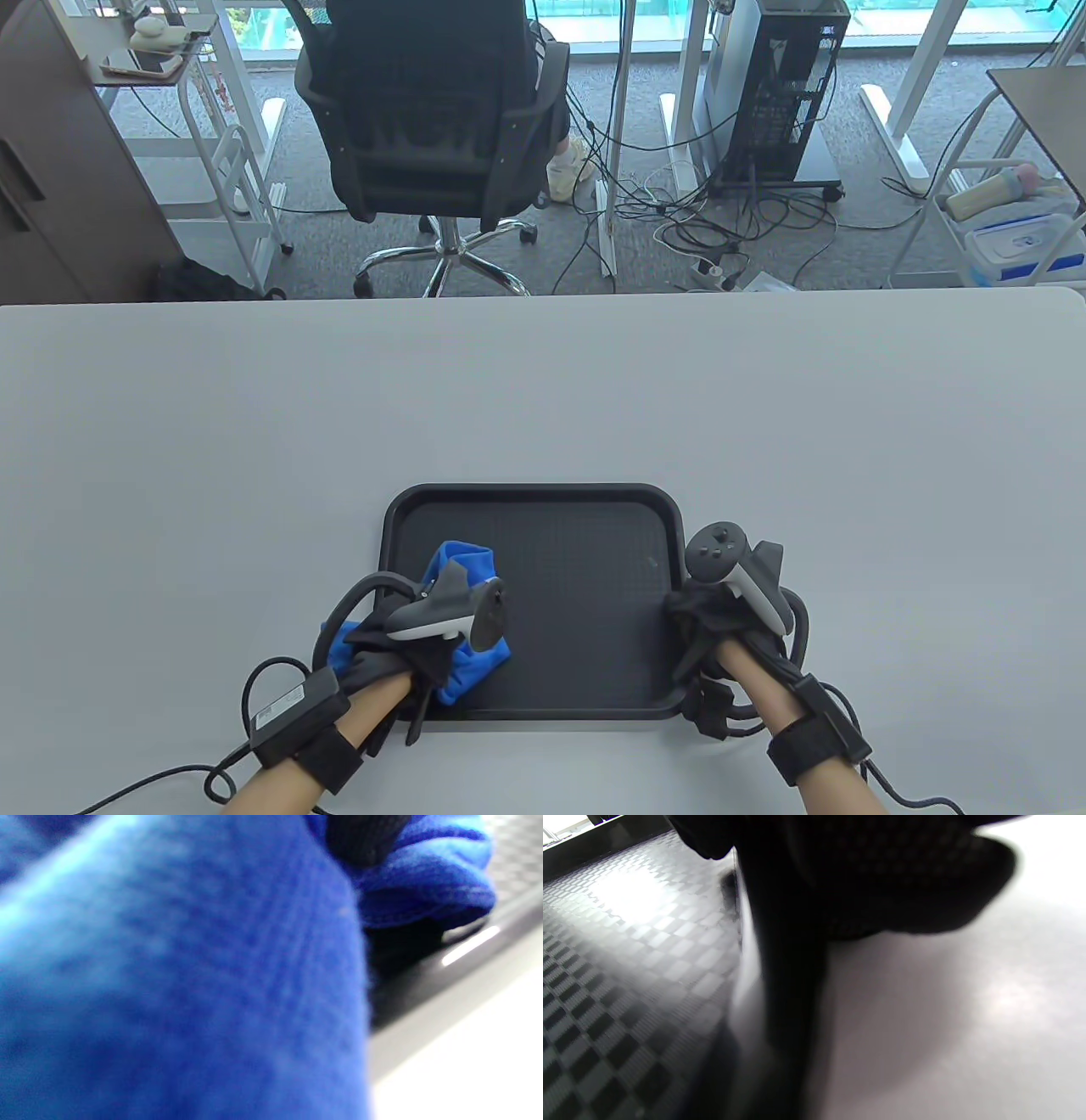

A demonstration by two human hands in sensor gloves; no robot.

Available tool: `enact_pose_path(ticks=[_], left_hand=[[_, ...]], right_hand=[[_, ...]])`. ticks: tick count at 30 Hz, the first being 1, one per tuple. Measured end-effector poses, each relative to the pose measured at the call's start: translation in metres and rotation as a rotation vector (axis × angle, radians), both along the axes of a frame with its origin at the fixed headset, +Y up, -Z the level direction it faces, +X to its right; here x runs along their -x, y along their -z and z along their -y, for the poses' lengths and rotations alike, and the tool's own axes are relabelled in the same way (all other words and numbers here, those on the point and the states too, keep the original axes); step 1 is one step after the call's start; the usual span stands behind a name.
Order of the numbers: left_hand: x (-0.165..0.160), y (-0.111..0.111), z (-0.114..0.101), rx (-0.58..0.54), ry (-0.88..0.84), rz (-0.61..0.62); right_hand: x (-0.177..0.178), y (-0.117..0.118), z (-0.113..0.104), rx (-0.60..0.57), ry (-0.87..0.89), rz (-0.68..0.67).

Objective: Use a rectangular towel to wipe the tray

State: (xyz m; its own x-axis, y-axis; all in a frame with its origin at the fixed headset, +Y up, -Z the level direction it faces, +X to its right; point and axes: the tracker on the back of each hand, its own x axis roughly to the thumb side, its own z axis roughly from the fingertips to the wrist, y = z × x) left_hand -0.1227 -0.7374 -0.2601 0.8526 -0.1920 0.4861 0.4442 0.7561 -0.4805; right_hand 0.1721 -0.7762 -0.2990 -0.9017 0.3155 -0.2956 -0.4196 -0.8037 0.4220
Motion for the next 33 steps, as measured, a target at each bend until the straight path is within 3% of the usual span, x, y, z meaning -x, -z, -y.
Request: enact_pose_path(ticks=[10,19,26,33], left_hand=[[-0.070,-0.018,0.000,0.017,-0.045,0.194],[-0.139,-0.004,0.002,-0.020,-0.076,0.288],[-0.162,0.026,0.004,-0.070,-0.097,0.212],[-0.148,0.065,0.007,-0.130,-0.133,0.032]], right_hand=[[0.000,0.000,0.000,0.013,0.013,-0.005],[0.000,0.001,0.000,0.025,0.021,-0.014],[-0.001,0.001,-0.001,0.035,0.027,-0.017],[0.000,0.001,-0.001,0.034,0.013,-0.020]])
